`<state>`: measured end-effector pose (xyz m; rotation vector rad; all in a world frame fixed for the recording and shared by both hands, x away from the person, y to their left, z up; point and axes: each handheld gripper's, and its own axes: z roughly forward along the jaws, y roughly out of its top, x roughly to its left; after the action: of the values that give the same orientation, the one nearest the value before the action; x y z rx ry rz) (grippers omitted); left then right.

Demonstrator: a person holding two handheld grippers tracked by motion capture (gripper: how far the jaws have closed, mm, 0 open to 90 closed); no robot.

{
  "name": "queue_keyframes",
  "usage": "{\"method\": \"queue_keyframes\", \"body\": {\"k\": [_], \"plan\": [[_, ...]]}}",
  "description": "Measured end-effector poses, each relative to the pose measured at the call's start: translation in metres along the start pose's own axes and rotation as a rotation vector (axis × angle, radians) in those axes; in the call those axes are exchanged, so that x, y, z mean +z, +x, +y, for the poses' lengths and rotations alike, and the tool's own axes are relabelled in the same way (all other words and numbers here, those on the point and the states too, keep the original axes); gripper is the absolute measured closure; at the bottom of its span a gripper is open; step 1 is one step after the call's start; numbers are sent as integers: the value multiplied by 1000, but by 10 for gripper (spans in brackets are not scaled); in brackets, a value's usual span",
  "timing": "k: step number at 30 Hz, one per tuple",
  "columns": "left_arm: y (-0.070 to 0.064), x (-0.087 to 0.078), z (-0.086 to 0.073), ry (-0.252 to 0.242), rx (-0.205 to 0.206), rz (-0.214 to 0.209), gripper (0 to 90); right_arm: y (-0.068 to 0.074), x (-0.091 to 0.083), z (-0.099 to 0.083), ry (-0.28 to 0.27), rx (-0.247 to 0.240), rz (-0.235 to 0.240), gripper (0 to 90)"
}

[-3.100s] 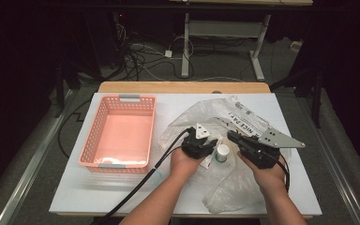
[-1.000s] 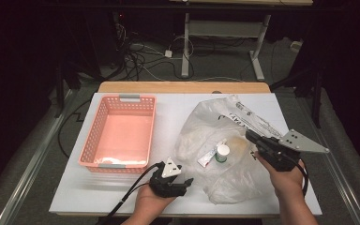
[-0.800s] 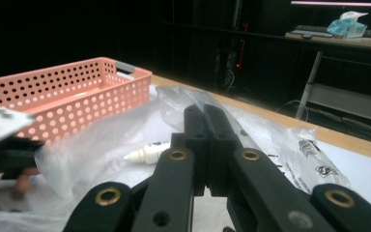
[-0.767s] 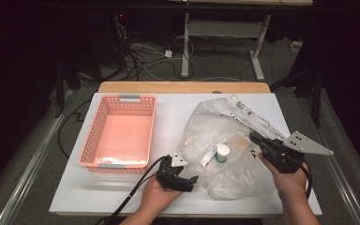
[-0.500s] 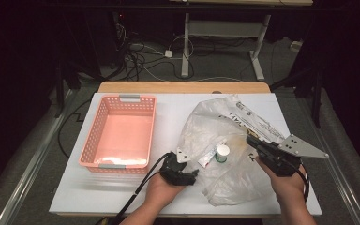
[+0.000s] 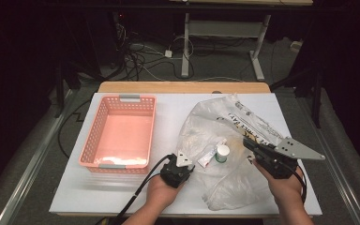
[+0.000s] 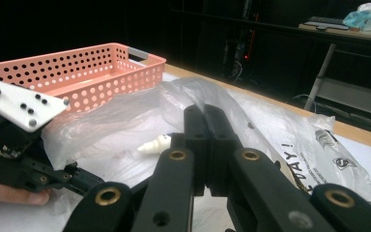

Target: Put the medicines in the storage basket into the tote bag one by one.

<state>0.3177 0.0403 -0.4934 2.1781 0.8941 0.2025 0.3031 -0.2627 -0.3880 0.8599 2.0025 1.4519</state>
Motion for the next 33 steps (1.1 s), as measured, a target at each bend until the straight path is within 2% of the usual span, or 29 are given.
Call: {"method": "queue_keyframes", "body": {"k": [4,9,11,20,24,28,33], "plan": [[4,-8,-5,-86,-33,-26,885,0,0,-2,3,2,3,900],[5,-16,-11,-179,-36,-24,885,1,2,-6,6,3,6,900],[5,-17,-12,-195,-41,-21,885,2,3,-7,2,0,6,900],[-1,-24,-20,-295,-2,10,884,9,6,-7,3,-18,10,900],[-2,-27,-22,-334,-6,17,885,9,6,-7,1,-18,12,900],[-4,-28,-24,-358,11,29,884,9,6,-9,1,-12,12,900],[-3,-30,-24,-382,-1,26,884,11,7,-8,-6,-16,12,900]]}}
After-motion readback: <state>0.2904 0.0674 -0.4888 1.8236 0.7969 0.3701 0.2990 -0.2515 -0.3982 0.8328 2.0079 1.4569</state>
